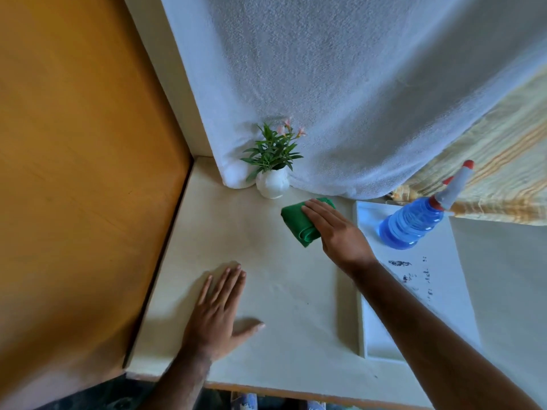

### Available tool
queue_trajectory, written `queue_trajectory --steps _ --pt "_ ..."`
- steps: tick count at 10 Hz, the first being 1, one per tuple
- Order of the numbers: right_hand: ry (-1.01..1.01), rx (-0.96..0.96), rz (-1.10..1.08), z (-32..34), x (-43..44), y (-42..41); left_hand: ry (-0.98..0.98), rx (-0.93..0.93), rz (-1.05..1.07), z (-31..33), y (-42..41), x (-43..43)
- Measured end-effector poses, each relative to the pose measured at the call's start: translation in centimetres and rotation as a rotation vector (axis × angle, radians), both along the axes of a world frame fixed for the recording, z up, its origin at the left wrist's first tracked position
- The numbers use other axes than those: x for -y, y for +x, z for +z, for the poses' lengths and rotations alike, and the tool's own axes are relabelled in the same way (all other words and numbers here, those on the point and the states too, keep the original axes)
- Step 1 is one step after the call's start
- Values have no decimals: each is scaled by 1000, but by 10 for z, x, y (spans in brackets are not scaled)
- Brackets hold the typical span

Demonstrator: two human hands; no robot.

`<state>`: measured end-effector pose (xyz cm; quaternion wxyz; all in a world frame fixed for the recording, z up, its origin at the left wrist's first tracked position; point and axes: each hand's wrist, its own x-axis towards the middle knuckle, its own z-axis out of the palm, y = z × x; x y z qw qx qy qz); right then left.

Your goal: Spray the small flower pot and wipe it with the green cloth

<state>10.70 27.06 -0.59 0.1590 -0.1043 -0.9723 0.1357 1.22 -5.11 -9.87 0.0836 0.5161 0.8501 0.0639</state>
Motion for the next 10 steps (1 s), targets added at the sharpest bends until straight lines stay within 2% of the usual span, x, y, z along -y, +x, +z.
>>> queue_trajectory --steps 3,4,8,9,10 --pt "-7 26 -385 -11 -6 167 -24 5 -33 2 0 -1" --pt "9 60 -429 -24 -4 199 -22 -4 -21 5 1 -3" --pt "35 411 -264 -54 16 238 -21 -55 -44 6 3 -3" --pt "39 491 -271 -45 14 234 -86 -7 -50 12 3 -6" --pt "-6 469 -275 -23 20 223 -182 123 5 25 5 -11"
